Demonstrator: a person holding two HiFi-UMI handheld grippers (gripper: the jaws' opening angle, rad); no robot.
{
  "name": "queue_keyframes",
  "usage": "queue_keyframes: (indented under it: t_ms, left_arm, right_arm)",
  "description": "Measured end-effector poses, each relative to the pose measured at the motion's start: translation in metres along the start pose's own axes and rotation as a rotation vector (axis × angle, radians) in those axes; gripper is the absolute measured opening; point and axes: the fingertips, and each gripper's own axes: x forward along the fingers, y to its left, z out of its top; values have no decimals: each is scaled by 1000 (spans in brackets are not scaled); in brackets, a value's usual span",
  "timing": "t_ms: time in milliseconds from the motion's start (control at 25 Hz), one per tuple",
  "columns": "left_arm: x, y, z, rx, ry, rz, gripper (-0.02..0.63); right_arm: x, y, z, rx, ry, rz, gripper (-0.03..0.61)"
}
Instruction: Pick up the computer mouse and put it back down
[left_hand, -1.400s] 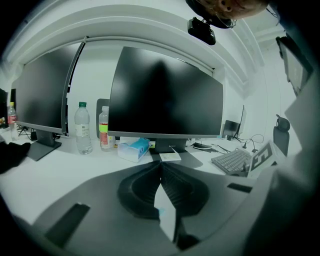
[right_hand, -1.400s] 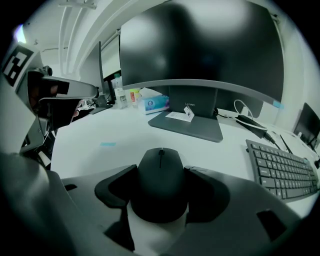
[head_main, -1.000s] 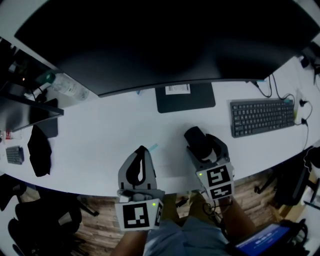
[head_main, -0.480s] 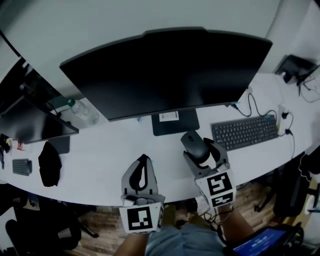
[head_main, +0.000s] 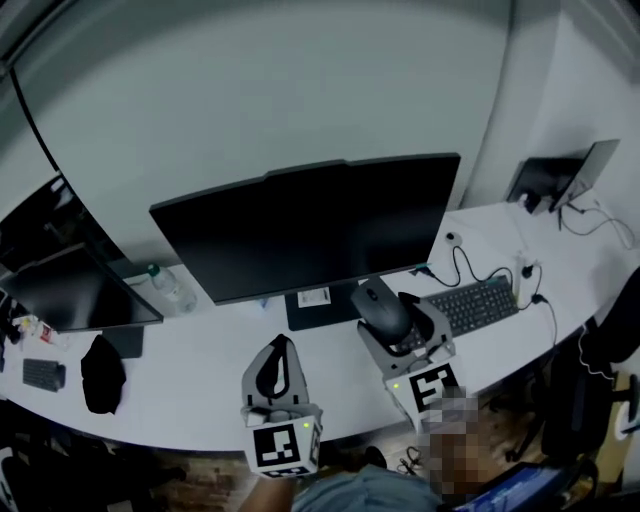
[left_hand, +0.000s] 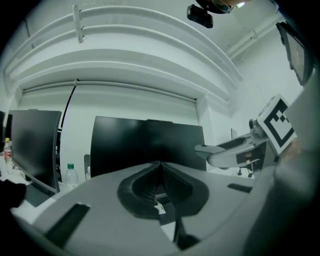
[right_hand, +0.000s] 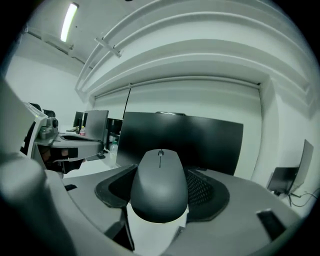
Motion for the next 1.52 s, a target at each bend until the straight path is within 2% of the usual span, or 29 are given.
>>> queue_keyframes:
  t_ms: [280, 640, 800, 1520]
  left_arm:
    - [8, -21, 24, 13, -59, -35, 5]
    - [14, -39, 25, 14, -61, -70, 5]
    - [15, -40, 18, 0, -56, -72, 5]
    - [19, -11, -37, 27, 109, -29, 5]
  right_arm:
    - [-26, -30, 21, -27, -48, -72, 302]
    - [-39, -49, 9, -20, -21, -114, 302]
    - [-37, -48, -5, -8, 9, -108, 303]
    - [2, -11, -107, 124, 195, -20, 304]
